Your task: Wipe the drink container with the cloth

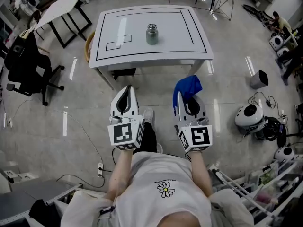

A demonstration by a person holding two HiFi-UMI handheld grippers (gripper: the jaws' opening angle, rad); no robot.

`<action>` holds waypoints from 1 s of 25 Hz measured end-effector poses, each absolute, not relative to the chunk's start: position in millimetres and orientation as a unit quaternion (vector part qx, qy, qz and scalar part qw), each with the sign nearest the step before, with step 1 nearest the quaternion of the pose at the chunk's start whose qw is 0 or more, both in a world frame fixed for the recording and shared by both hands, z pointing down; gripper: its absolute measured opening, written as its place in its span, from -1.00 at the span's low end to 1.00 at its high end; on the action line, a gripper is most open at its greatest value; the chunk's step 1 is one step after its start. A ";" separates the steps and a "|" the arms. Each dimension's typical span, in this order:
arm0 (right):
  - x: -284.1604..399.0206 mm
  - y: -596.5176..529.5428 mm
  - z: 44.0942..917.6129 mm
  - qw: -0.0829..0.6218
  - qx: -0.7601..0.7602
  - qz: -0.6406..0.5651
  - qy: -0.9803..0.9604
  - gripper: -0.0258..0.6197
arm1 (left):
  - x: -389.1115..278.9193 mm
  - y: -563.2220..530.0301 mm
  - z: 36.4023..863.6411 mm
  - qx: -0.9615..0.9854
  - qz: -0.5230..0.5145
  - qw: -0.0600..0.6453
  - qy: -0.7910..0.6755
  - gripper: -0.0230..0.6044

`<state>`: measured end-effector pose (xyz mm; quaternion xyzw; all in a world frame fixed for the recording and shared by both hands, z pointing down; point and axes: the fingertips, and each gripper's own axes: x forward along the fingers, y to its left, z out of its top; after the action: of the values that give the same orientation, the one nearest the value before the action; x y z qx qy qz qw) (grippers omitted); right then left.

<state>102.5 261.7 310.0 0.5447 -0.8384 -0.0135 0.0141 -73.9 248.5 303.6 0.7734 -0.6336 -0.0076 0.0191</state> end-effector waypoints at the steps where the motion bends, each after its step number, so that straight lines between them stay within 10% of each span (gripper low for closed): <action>1: 103.1 251.5 311.7 0.015 0.547 -0.013 -0.837 -0.79 | -73.9 237.5 303.9 0.774 -0.009 0.018 -0.632 -0.93; 25: 66.9 -41.3 308.6 0.060 0.573 -0.041 -0.816 -0.79 | -104.9 -62.6 305.4 0.802 -0.018 0.032 -0.597 -0.93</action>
<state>66.9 -41.3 308.6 0.5729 -0.8164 -0.0415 0.0597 -104.9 -62.6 305.4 0.8018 -0.5965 -0.0176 0.0318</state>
